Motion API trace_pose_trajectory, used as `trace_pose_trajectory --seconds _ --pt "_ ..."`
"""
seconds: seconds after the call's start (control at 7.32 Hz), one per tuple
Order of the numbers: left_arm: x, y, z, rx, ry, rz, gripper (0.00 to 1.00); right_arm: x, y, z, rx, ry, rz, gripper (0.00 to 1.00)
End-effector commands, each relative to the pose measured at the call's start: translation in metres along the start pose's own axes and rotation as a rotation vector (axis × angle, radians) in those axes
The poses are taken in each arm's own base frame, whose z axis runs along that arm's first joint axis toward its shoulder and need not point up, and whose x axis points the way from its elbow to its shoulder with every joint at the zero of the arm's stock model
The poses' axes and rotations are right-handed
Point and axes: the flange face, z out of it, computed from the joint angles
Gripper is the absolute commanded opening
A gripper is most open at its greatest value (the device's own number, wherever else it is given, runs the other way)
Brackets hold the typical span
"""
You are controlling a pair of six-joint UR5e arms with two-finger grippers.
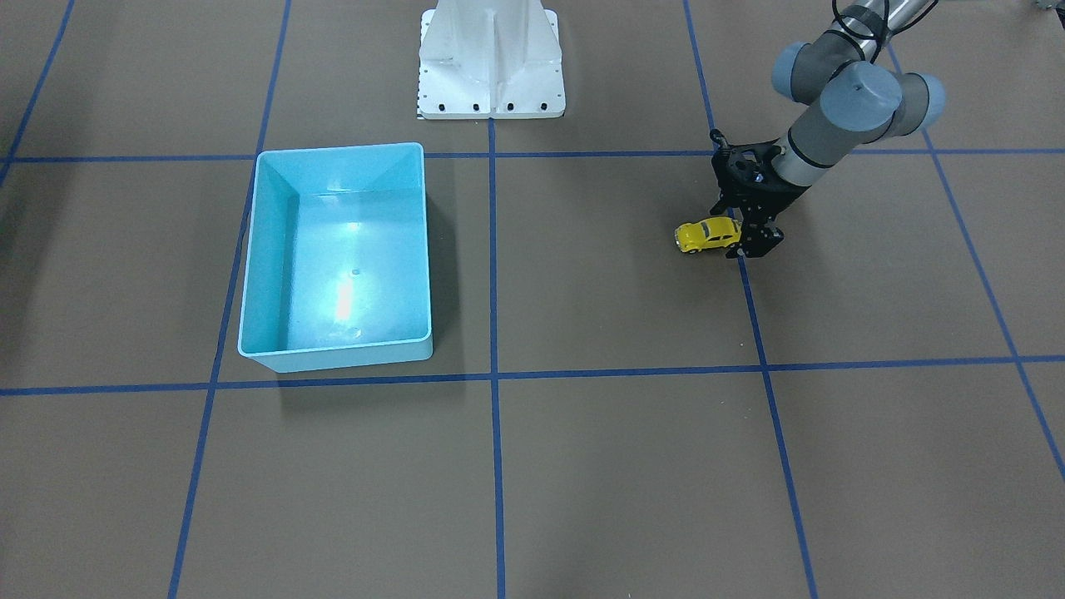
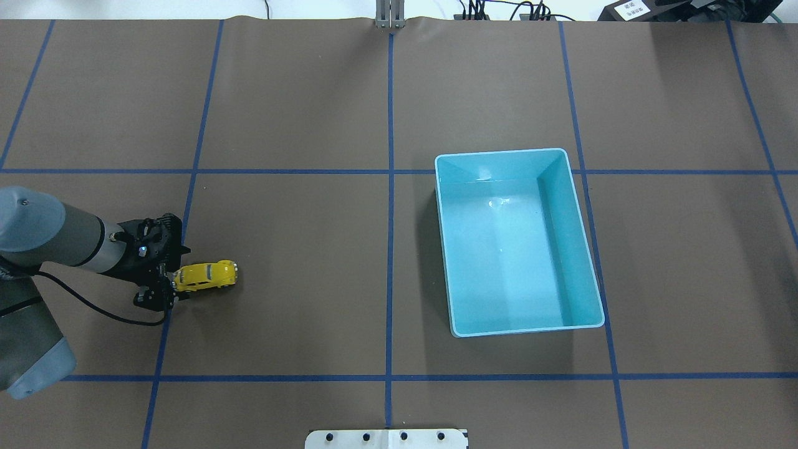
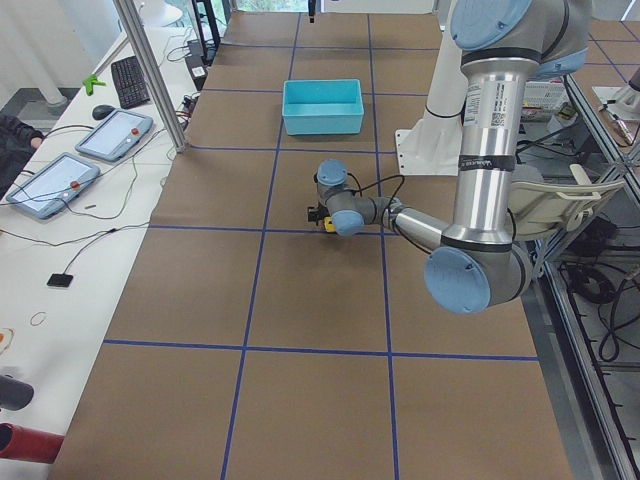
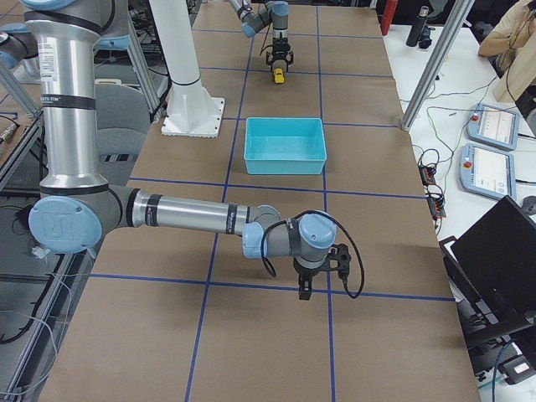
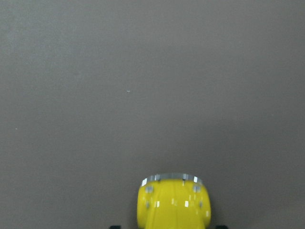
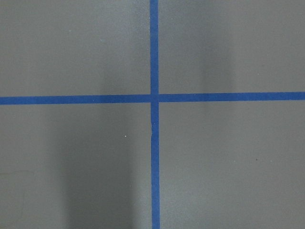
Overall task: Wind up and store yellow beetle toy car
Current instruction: 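Release the car with the left gripper so it rolls toward the bin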
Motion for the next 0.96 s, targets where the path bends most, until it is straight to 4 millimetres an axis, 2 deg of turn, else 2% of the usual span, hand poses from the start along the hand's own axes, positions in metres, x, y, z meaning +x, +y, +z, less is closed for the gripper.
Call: trace_pose_trajectory --seconds 0.0,0.55,0.82 --pt "-0.004 0.002 -0.003 0.001 -0.006 -0.004 1.00 -0.001 0.000 0.000 -0.001 -0.010 0.000 1.00" --pt "-0.009 0.020 -0.013 0.009 0.005 -0.023 1.00 -0.001 0.000 0.000 -0.001 -0.010 0.000 1.00" --pt "-0.014 0.022 -0.021 0.020 0.003 -0.029 1.00 -0.001 0.000 0.000 -0.001 -0.010 0.000 1.00"
